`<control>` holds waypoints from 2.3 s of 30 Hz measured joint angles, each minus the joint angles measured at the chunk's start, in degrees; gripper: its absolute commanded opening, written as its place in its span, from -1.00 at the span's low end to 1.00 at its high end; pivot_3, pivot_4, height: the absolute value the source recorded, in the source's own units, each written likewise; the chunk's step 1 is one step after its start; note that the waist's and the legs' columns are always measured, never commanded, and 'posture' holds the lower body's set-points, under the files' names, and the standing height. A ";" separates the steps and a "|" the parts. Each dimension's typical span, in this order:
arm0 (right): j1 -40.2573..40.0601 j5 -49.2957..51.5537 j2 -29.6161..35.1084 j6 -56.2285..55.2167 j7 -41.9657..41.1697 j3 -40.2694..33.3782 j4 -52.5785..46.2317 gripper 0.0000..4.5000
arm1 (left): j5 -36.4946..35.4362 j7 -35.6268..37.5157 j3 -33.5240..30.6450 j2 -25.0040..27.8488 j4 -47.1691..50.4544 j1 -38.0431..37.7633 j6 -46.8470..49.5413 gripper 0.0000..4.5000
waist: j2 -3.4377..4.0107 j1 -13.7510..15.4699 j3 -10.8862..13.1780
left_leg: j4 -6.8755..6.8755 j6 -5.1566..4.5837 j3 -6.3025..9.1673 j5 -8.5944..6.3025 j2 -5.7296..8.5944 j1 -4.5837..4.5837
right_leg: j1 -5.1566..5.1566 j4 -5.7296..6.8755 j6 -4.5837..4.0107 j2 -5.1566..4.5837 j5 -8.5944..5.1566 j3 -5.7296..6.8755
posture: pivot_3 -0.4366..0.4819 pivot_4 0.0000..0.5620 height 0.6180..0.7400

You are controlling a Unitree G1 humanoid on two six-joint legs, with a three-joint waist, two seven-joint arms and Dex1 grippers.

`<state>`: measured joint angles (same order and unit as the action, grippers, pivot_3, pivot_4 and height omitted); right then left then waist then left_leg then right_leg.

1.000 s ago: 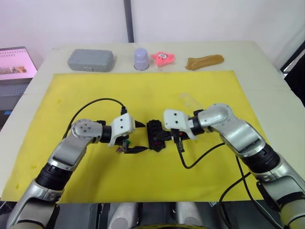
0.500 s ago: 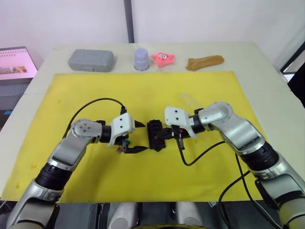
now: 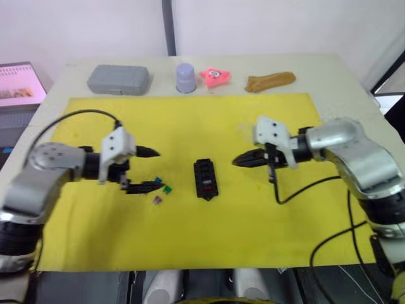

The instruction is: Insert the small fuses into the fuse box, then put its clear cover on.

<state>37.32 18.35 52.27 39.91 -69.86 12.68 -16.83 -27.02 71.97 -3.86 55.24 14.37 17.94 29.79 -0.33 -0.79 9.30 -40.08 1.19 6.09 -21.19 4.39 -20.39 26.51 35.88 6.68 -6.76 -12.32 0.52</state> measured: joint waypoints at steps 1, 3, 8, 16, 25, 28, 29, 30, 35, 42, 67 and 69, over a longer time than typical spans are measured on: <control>-0.86 0.01 1.38 -0.82 -0.46 -0.81 0.04 -0.45 | -0.17 0.74 -1.34 1.48 -0.25 -1.28 0.12 1.00 | 0.01 0.02 0.01 | 0.00 0.00 0.00 0.00 0.00 0.01 | -0.01 0.01 0.00 0.00 0.00 0.00 | -0.05 -0.47 1.00; -2.84 0.17 4.31 -2.53 -1.59 -2.86 -0.02 0.00 | -0.74 2.30 -4.34 4.34 -1.00 -4.47 0.11 1.00 | 0.03 0.04 0.03 | 0.01 -0.01 -0.01 0.00 -0.03 0.00 | -0.01 -0.02 0.00 0.02 0.00 0.00 | -0.05 -0.47 1.00; -10.71 -0.43 13.11 -7.62 -3.91 -9.26 2.28 0.98 | -0.13 5.33 -13.42 9.80 -6.31 -13.89 -1.28 1.00 | 0.07 0.17 0.06 | 0.03 -0.03 -0.05 -0.02 -0.02 0.02 | -0.05 -0.08 0.00 0.02 0.00 0.00 | -0.05 -0.47 1.00; -21.33 -2.50 18.81 -12.77 -4.55 -16.86 8.82 0.98 | 2.93 6.80 -22.51 11.10 -13.55 -23.60 -5.39 1.00 | 0.08 0.10 0.08 | 0.03 -0.05 -0.15 -0.03 -0.08 0.06 | -0.08 -0.08 0.00 0.03 0.00 -0.01 | -0.05 -0.47 1.00; -14.41 -2.29 15.75 -13.09 -3.17 -14.50 7.77 0.98 | 2.36 5.69 -18.72 10.34 -11.91 -18.85 -4.84 1.00 | 0.12 0.02 0.10 | 0.03 -0.04 -0.15 -0.03 -0.10 0.06 | -0.05 -0.06 0.00 0.02 0.00 -0.02 | -0.05 -0.47 1.00; -8.07 -1.48 10.86 -10.66 -2.87 -10.51 6.74 0.98 | 0.10 5.35 -14.33 7.68 -11.92 -14.24 -0.87 1.00 | 0.13 -0.04 0.10 | 0.02 -0.04 -0.15 -0.03 -0.09 0.05 | -0.04 -0.04 0.00 0.03 0.00 -0.02 | -0.05 -0.47 1.00; -5.26 -0.76 8.19 -9.47 -2.56 -9.25 5.78 0.98 | -1.38 5.06 -12.70 6.08 -11.64 -12.09 1.54 1.00 | 0.15 -0.13 0.11 | 0.00 -0.04 -0.16 -0.02 -0.09 0.03 | -0.01 0.00 0.00 0.03 0.00 -0.03 | -0.05 -0.47 1.00; -2.45 0.21 5.69 -8.04 -2.40 -7.79 4.63 0.98 | -3.32 4.90 -11.13 4.68 -11.43 -10.17 4.94 1.00 | 0.15 -0.19 0.11 | 0.00 -0.03 -0.15 -0.02 -0.10 0.02 | 0.02 0.05 0.00 0.03 0.00 -0.03 | -0.05 -0.47 1.00; 7.25 3.72 -3.02 0.18 -1.18 -0.52 -2.22 0.98 | -13.65 4.17 -6.05 2.57 -13.06 -3.03 26.03 1.00 | 0.11 -0.24 0.11 | 0.02 -0.03 -0.02 -0.02 -0.07 -0.07 | 0.10 0.19 0.00 0.06 0.00 0.00 | -0.05 -0.47 1.00; 10.53 2.40 -8.73 5.17 1.67 7.47 -4.34 0.98 | -17.59 2.24 -2.61 0.65 -19.98 -0.72 41.01 1.00 | 0.10 -0.13 0.10 | -0.07 -0.01 0.00 -0.01 -0.01 -0.01 | 0.08 0.18 0.00 0.02 0.00 0.00 | -0.05 -0.47 1.00; 12.66 0.48 -11.78 5.96 3.16 11.29 -5.11 1.00 | -17.09 -0.88 1.73 -5.06 -30.09 5.10 43.97 -0.05 | 0.09 -0.15 0.08 | -0.08 0.02 0.01 0.01 0.02 0.00 | 0.08 0.19 0.00 0.00 0.00 0.00 | -0.05 -0.47 1.00; 12.62 0.61 -11.80 6.05 3.18 11.28 -5.50 1.00 | -16.86 -0.81 2.33 -5.37 -30.82 5.52 43.24 -0.05 | 0.09 -0.06 0.07 | -0.08 0.02 0.01 0.01 0.02 0.01 | 0.06 0.19 0.00 0.00 0.00 0.00 | -0.05 -0.47 1.00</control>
<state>49.94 18.96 40.47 45.96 -66.68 23.96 -22.34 -43.87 71.16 -1.53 49.86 -16.45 23.46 73.03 -0.25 -0.85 9.38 -40.16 1.21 6.10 -21.18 4.41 -20.38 26.58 36.07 6.68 -6.76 -12.32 0.52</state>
